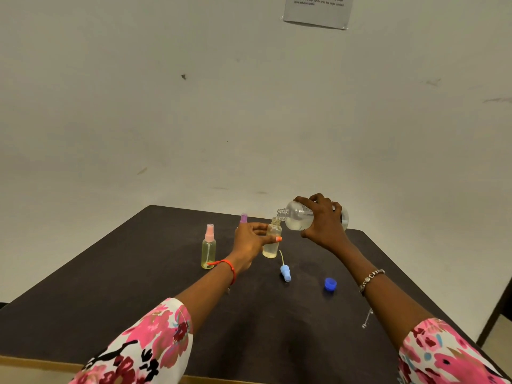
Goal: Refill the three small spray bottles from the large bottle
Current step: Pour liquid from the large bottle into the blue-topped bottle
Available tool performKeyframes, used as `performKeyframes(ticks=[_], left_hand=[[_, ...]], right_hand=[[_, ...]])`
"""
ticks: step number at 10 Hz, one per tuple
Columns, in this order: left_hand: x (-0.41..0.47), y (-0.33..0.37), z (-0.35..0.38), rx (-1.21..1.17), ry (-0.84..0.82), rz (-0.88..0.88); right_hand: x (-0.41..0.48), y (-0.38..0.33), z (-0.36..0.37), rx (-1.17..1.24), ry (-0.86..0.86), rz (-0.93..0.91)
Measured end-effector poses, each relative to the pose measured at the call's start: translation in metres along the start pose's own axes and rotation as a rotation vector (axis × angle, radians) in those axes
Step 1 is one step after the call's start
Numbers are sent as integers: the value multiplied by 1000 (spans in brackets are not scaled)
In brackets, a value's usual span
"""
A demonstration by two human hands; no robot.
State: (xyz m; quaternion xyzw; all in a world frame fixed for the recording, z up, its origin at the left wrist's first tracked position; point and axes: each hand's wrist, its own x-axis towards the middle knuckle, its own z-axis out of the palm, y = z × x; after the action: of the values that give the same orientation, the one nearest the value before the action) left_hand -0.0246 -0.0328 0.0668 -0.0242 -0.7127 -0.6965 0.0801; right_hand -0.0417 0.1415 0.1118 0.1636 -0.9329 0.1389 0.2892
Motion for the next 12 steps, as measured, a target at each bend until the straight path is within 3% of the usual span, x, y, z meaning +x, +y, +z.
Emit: performKeyframes(ticks=[12], left_hand=[[-1,-1,1,-31,-21,12]], right_hand=[[-3,-2,-4,8,-3,5]])
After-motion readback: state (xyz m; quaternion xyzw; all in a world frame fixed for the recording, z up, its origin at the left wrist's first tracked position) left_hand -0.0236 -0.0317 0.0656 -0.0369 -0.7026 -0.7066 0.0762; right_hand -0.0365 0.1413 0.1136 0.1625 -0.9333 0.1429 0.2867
